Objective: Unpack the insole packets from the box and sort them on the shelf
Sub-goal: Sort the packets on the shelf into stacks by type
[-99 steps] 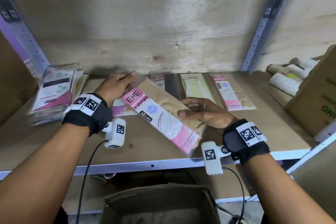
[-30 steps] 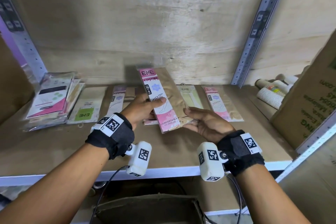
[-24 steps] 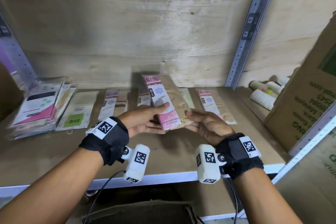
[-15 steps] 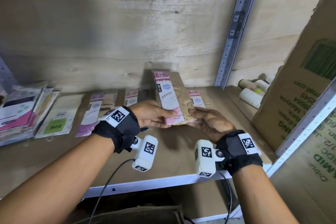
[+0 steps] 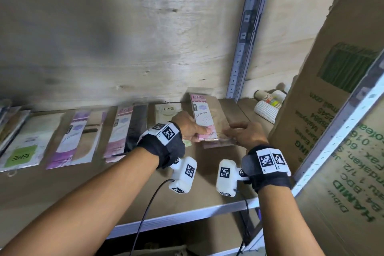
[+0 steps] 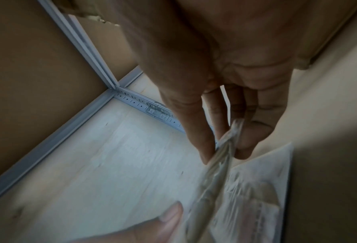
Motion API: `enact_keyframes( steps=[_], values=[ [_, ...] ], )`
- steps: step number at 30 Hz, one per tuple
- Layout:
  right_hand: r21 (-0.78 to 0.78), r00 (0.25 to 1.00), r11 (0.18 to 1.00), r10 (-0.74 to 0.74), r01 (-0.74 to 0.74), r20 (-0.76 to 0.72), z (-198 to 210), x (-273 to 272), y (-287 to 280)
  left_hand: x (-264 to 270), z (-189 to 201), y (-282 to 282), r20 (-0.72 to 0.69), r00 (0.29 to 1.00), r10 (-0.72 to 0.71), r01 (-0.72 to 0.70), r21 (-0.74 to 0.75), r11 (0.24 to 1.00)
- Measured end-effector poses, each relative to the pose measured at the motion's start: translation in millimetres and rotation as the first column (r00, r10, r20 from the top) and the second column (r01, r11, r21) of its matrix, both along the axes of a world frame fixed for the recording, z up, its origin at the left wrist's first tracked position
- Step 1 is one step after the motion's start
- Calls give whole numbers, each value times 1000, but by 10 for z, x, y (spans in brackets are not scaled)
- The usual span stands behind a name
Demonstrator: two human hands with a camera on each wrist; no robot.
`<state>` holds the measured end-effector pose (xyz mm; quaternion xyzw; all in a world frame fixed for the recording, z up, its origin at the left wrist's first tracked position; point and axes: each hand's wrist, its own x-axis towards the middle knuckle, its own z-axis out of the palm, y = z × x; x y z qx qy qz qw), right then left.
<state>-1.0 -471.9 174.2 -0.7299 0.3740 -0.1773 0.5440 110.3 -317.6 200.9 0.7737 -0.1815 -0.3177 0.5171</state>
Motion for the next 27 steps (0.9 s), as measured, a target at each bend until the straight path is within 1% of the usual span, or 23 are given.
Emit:
enact_keyframes(
  steps=[3, 7, 11, 16, 24, 27],
  values=[
    [-100, 998, 995, -30, 24, -55, 14, -13, -9, -24, -48, -102, 94, 996, 9, -15, 66, 998],
    [-170, 995, 985, -55, 40, -85, 46, -3, 3, -21, -43, -166, 183, 983, 13, -37, 126, 991],
    [-217, 989, 975, -66, 37, -129, 33, 0, 24, -67, -43, -218, 243, 969, -49, -2, 207, 978],
    [-234, 985, 972, -58, 19, -160, 32, -1, 21, -107, -54, -270, 319, 940, -121, 6, 339, 941],
    [-200, 980, 979, -19, -21, -197, 24, -15, 11, -97, -65, -280, 377, 915, -146, -26, 416, 909],
    [-184, 977, 982, -10, -30, -214, 25, -19, 20, -103, -78, -286, 429, 890, -157, -55, 441, 896]
  ],
)
